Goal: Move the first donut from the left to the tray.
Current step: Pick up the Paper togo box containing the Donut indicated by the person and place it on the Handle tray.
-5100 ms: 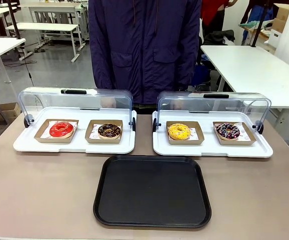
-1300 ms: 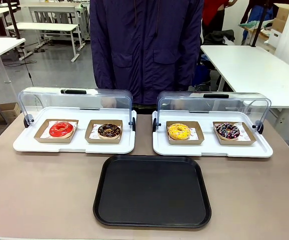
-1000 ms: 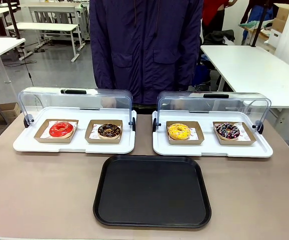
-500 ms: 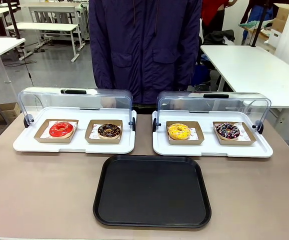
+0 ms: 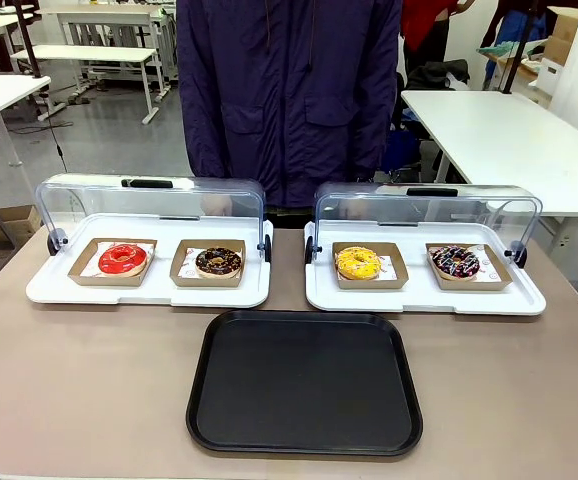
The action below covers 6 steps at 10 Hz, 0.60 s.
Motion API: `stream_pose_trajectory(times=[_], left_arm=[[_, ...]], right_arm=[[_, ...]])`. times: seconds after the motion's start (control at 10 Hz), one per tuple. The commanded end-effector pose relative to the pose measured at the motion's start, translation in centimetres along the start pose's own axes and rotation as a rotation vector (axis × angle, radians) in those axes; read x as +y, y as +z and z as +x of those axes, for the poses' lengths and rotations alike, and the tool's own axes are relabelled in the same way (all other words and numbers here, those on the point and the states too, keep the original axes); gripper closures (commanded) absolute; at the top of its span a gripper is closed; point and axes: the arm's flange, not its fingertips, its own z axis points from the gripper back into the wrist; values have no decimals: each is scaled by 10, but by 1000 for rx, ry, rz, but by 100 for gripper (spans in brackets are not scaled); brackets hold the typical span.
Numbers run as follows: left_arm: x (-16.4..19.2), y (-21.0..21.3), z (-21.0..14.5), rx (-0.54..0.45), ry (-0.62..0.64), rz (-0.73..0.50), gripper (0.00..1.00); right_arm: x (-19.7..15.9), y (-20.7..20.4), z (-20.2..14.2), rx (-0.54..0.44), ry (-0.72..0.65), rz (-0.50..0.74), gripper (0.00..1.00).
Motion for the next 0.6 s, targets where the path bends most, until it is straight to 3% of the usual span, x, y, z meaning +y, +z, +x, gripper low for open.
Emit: stream_pose_trajectory(times=[0.0, 0.5], left_arm=[[0, 1, 0, -7, -11, -8, 0], [0, 1, 0, -7, -11, -8, 0]], right_arm=[[2, -2, 0, -18, 11, 1, 0], [2, -2, 0, -18, 11, 1, 0]])
